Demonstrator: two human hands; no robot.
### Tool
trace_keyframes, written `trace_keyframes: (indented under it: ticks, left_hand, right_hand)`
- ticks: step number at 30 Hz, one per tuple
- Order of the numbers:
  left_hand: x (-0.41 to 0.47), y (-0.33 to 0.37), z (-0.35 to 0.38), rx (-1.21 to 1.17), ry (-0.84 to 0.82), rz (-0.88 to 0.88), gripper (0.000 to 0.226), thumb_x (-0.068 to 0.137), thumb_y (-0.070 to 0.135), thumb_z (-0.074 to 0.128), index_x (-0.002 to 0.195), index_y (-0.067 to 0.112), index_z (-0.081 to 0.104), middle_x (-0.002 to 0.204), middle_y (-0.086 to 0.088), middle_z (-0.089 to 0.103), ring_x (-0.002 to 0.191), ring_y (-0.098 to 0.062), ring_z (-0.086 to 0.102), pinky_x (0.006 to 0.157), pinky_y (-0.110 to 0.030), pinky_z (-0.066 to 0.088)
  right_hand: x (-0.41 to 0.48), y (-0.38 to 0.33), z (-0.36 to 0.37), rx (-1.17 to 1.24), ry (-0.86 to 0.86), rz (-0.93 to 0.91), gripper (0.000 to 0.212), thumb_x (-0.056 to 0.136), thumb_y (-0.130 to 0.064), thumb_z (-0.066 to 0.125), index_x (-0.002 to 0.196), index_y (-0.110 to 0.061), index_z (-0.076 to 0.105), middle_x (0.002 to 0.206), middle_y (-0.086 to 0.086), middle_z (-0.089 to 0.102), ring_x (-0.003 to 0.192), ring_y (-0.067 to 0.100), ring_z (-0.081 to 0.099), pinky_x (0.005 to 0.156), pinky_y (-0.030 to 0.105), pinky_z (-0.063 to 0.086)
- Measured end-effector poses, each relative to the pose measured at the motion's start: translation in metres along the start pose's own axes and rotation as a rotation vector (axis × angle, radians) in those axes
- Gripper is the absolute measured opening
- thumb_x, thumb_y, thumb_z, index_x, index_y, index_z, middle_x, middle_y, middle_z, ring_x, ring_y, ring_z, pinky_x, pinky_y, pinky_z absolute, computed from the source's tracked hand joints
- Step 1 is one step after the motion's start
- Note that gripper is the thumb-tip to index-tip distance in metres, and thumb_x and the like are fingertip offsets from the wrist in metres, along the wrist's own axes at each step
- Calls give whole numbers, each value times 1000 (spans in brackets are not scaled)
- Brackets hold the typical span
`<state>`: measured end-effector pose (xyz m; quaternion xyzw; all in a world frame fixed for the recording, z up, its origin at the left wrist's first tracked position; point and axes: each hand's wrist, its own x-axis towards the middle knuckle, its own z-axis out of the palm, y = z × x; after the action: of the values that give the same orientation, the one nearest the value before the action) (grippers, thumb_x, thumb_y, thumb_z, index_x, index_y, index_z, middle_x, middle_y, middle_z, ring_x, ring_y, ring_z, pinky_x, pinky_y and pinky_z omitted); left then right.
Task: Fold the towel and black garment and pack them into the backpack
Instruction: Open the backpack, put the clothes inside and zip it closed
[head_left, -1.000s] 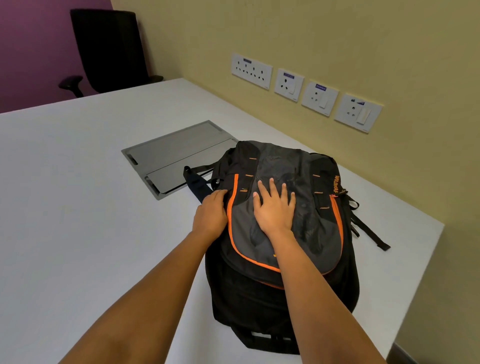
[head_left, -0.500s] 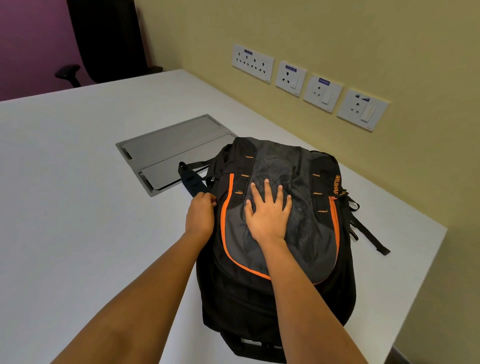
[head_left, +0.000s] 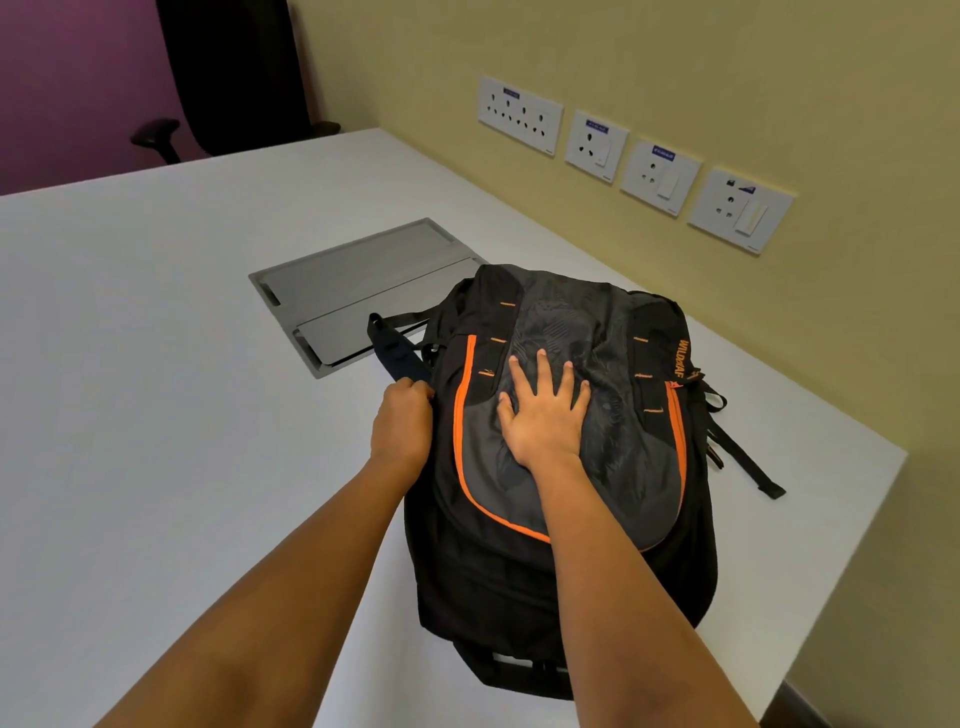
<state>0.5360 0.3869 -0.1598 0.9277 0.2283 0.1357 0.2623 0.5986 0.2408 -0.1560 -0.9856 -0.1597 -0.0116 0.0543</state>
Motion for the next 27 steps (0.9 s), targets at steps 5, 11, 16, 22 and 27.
trace_keyframes:
  ticks: [5, 11, 16, 22, 27]
  left_hand:
    - [-6, 1, -12, -12, 33, 25, 22, 97, 13, 47, 112, 3, 60, 114, -16, 58, 95, -26, 59, 85, -30, 48]
    - [-36, -1, -16, 1, -28, -19, 23, 97, 16, 46, 116, 6, 54, 118, -14, 53, 101, -23, 55, 89, -27, 45]
    - [-75, -6, -17, 3, -94, -89, 21, 98, 15, 44, 110, 4, 56, 113, -14, 55, 95, -22, 56, 87, -25, 46]
    - [-103, -5, -30, 5, -137, -64, 23, 98, 18, 45, 115, 6, 56, 114, -10, 56, 99, -21, 58, 90, -23, 45]
    - [-104, -9, -33, -20, -156, -103, 22, 98, 19, 46, 113, 7, 57, 114, -11, 59, 98, -22, 59, 90, -24, 46]
  right_hand:
    - [0, -2, 0, -13, -22, 12, 56, 99, -50, 19, 150, -36, 1, 160, 0, -7, 145, 33, -8, 115, 53, -4]
    - [0, -4, -1, -23, -49, 20, 55, 99, -50, 18, 150, -36, 0, 159, 0, -9, 145, 34, -9, 115, 53, -4]
    - [-1, -6, 0, -42, -38, 18, 55, 100, -48, 18, 150, -35, 0, 160, 1, -8, 145, 35, -8, 116, 54, -3]
    - [-4, -7, -4, -67, -71, 8, 56, 100, -48, 18, 150, -33, -1, 159, 3, -11, 144, 36, -10, 115, 56, -3]
    - [-26, -16, -7, -54, -72, -66, 53, 101, -45, 16, 151, -34, 1, 159, 2, -12, 144, 35, -15, 109, 63, -10]
